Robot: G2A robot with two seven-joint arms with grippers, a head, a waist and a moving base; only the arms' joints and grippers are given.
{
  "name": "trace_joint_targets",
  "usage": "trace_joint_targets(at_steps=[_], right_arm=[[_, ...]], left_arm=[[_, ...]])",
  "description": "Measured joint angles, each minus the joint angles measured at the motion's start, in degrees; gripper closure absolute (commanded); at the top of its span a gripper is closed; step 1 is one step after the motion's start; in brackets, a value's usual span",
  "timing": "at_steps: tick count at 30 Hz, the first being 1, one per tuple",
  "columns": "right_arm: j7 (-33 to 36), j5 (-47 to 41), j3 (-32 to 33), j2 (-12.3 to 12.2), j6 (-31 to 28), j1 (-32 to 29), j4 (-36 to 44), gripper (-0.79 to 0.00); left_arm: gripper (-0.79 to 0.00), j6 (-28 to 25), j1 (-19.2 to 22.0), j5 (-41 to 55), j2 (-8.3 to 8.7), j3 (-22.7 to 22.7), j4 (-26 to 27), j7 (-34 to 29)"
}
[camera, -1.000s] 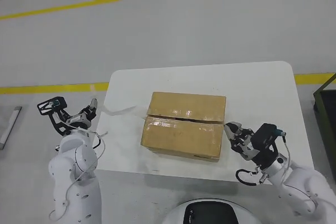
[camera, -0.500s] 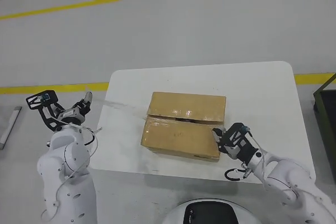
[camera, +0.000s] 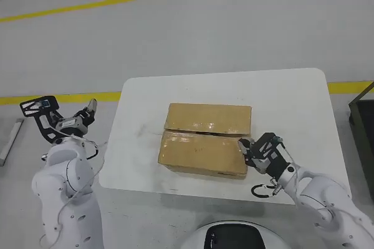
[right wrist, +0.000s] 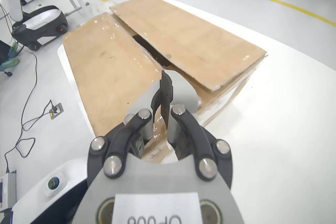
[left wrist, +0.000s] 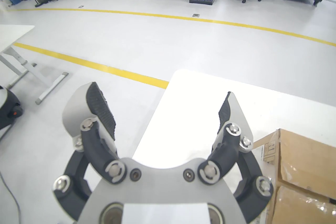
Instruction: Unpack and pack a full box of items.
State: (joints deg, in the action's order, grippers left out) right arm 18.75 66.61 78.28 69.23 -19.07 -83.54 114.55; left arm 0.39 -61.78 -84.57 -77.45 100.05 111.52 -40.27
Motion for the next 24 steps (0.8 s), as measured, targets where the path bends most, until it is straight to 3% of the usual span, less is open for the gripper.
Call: trace_joint_targets(at_steps=[5,8,10,11,12,24], right_arm=[[-4.5,-0.7,3.6,-0.3,0.0,-2.8,2.6,0.000],[-7.1,-0.6,6.1,-0.5,-0.3,-4.8,4.0,0.000],[-8.2,-0.2,7.8,-0.7,-0.1,-6.4,4.7,0.000],[-8.6,-0.1,8.5,-0.8,0.1,-7.0,4.9,0.000],[-9.1,-0.2,9.3,-0.8,0.1,-7.8,5.2,0.000],[-12.0,-1.4,16.6,-1.2,0.7,-13.8,3.1,0.000]], left_arm=[[-0.785,-7.1,-3.6,-4.4,0.32,-5.4,3.2,-0.6],[-0.428,-11.2,-6.5,-4.4,0.41,-9.2,4.7,-0.6],[-0.268,-14.0,-8.5,-7.1,0.57,-11.7,5.0,-0.4],[-0.108,-14.7,-9.2,-8.6,0.61,-12.6,5.0,-0.2],[-0.028,-14.7,-10.1,-10.1,0.63,-13.4,5.0,-0.1],[0.000,-12.8,-15.1,-17.5,0.96,-15.8,2.2,1.6]])
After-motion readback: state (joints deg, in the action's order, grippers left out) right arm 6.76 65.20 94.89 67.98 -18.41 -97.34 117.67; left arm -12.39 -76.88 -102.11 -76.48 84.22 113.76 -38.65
